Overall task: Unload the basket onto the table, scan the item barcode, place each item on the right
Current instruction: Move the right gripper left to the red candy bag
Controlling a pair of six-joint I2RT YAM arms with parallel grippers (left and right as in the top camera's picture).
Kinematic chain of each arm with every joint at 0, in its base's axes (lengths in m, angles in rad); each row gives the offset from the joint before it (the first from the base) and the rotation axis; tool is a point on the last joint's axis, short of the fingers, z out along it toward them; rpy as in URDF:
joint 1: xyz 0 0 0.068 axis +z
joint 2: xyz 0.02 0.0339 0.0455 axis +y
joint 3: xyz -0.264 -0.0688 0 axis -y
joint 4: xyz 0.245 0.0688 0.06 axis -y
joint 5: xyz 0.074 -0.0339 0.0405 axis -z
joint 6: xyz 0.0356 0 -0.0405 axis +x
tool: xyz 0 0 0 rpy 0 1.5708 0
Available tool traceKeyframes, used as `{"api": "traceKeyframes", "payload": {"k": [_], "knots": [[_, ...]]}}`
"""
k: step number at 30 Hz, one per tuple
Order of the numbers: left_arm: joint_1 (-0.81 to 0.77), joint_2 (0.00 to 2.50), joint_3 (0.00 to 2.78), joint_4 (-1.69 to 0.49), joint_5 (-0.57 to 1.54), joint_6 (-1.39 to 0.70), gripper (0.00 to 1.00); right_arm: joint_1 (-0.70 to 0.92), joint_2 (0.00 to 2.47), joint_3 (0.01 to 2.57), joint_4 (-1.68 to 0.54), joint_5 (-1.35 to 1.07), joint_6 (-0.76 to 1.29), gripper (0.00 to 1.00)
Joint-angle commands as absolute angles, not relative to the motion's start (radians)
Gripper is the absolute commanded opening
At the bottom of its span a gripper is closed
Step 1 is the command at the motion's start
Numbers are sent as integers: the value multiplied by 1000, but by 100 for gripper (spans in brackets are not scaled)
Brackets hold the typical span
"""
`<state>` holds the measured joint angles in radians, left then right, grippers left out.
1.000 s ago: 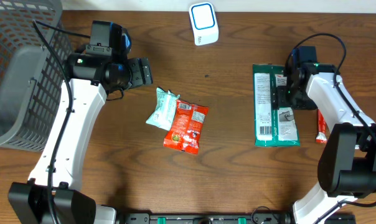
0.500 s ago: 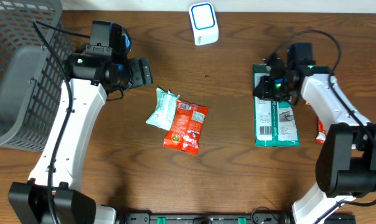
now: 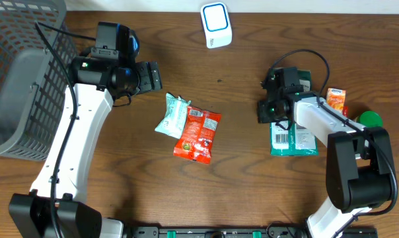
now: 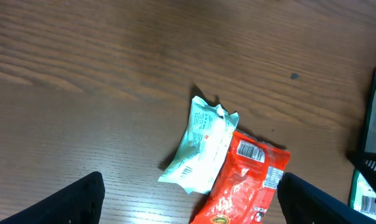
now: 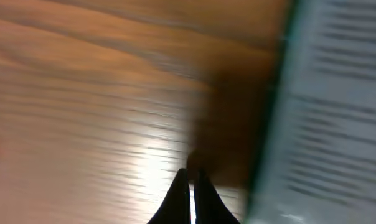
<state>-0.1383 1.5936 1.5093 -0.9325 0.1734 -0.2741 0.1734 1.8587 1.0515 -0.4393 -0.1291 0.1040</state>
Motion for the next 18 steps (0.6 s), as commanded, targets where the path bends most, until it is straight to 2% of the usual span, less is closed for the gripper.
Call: {"api": "traceKeyframes", "payload": {"k": [1, 12, 18], "knots": [[-136, 1588, 1510, -934, 167, -279, 89, 166, 1864, 1050, -470, 91, 118, 2], [-136, 1588, 1510, -934, 167, -279, 89, 138, 1864, 1053, -578, 391, 115, 1], [-136, 1588, 1510, -934, 167, -279, 89, 139, 1859, 1059, -599, 416, 116, 1]]}}
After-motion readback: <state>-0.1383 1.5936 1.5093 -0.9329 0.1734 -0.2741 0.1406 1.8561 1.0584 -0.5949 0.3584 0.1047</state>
